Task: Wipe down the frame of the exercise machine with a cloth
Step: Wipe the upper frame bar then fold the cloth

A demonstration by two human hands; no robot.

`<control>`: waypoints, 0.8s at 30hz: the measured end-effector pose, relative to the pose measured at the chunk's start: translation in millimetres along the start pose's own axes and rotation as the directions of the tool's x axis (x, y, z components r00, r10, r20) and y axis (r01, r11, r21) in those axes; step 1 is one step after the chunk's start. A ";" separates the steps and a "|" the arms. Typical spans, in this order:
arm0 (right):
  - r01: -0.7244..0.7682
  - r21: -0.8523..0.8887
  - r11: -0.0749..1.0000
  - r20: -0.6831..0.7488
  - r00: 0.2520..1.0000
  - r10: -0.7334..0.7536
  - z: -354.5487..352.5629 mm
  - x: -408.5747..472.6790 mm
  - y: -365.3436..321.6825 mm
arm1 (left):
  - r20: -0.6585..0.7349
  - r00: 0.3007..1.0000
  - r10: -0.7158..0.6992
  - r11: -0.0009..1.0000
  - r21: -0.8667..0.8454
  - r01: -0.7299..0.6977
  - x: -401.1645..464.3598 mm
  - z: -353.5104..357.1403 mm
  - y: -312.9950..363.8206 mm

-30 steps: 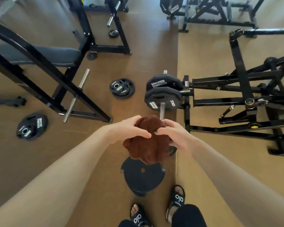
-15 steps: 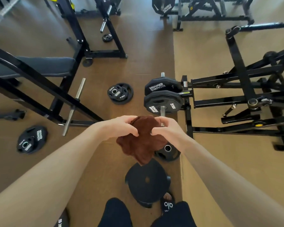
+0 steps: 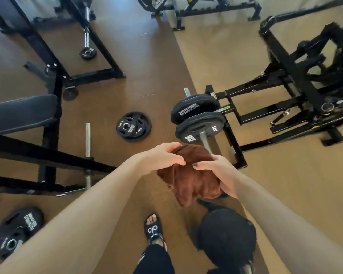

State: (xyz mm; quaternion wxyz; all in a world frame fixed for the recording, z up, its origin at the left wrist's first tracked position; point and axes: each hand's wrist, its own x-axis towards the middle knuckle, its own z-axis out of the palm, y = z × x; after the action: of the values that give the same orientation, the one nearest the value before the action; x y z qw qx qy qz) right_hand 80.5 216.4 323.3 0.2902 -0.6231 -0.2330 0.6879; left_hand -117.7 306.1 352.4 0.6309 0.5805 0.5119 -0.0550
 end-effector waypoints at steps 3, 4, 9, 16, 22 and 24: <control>0.024 0.063 0.998 -0.026 0.999 -0.022 43.7 14.2 -19.8 | -0.022 1.000 -0.021 1.000 -0.004 0.021 -1.6 -47.9 -16.4; 0.034 0.073 0.997 -0.040 0.999 -0.031 55.8 17.9 -27.6 | -0.011 1.000 -0.022 1.000 -0.007 0.022 -2.9 -61.2 -19.3; 0.032 0.145 0.989 -0.099 0.995 -0.018 96.2 40.5 -64.5 | -0.045 0.999 0.012 0.995 -0.103 -0.017 1.7 -116.0 -28.0; 0.056 0.201 0.978 -0.253 0.968 -0.003 107.4 70.4 -101.7 | -0.017 0.979 0.201 0.945 0.268 -0.190 17.1 -149.6 -5.4; 0.157 0.217 0.963 -0.238 0.966 -0.104 88.7 106.6 -148.6 | 0.042 0.949 0.314 0.727 0.632 -0.268 54.2 -162.1 28.2; 0.155 0.220 0.963 -0.168 0.979 -0.119 73.4 123.8 -168.0 | 0.027 0.938 0.345 0.696 0.663 -0.276 75.2 -174.6 45.4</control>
State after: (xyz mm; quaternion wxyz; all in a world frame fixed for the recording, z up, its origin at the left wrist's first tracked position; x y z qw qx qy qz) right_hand 19.1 426.3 356.9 0.4251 -0.6181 -0.1706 0.6389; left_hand -153.9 497.8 364.3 0.3603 0.8445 0.3848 -0.0950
